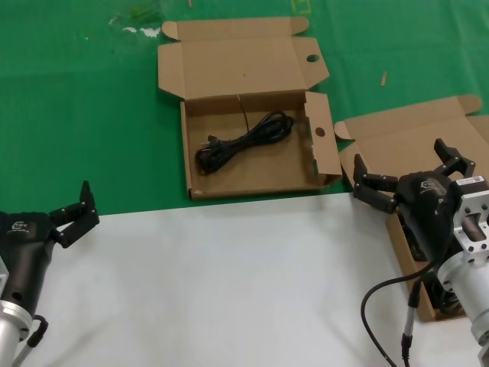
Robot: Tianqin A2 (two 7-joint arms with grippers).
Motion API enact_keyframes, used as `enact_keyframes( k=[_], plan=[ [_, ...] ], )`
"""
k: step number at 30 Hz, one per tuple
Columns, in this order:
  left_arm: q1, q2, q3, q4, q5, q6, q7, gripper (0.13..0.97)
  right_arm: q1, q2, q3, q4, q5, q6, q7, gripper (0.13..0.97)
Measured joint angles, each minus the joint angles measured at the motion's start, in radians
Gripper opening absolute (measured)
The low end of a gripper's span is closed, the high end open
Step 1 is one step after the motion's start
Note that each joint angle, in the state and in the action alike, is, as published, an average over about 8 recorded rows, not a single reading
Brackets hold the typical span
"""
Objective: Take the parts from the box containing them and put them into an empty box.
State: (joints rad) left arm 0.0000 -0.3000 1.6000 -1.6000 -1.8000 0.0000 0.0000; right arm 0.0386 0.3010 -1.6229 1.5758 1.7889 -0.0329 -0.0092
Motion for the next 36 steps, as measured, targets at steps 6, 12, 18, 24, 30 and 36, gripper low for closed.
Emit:
enact_keyframes(
  k=[6, 12, 18, 24, 30, 36],
  plan=[
    [0.0, 0.0, 0.0, 0.0, 0.0, 0.0, 0.0, 0.966, 0.0, 0.0, 0.0, 0.0, 0.0, 0.0, 0.0, 0.966],
    [0.0, 0.0, 0.0, 0.0, 0.0, 0.0, 0.0, 0.966, 0.0, 0.0, 0.0, 0.0, 0.0, 0.0, 0.0, 0.966],
    [0.0, 0.0, 0.0, 0.0, 0.0, 0.0, 0.0, 0.966, 0.0, 0.0, 0.0, 0.0, 0.0, 0.0, 0.0, 0.966],
    [0.0, 0.0, 0.0, 0.0, 0.0, 0.0, 0.0, 0.966, 0.0, 0.0, 0.0, 0.0, 0.0, 0.0, 0.0, 0.966],
    [0.0, 0.0, 0.0, 0.0, 0.0, 0.0, 0.0, 0.966, 0.0, 0.0, 0.0, 0.0, 0.0, 0.0, 0.0, 0.966],
    [0.0, 0.0, 0.0, 0.0, 0.0, 0.0, 0.0, 0.966, 0.0, 0.0, 0.0, 0.0, 0.0, 0.0, 0.0, 0.966]
  ],
)
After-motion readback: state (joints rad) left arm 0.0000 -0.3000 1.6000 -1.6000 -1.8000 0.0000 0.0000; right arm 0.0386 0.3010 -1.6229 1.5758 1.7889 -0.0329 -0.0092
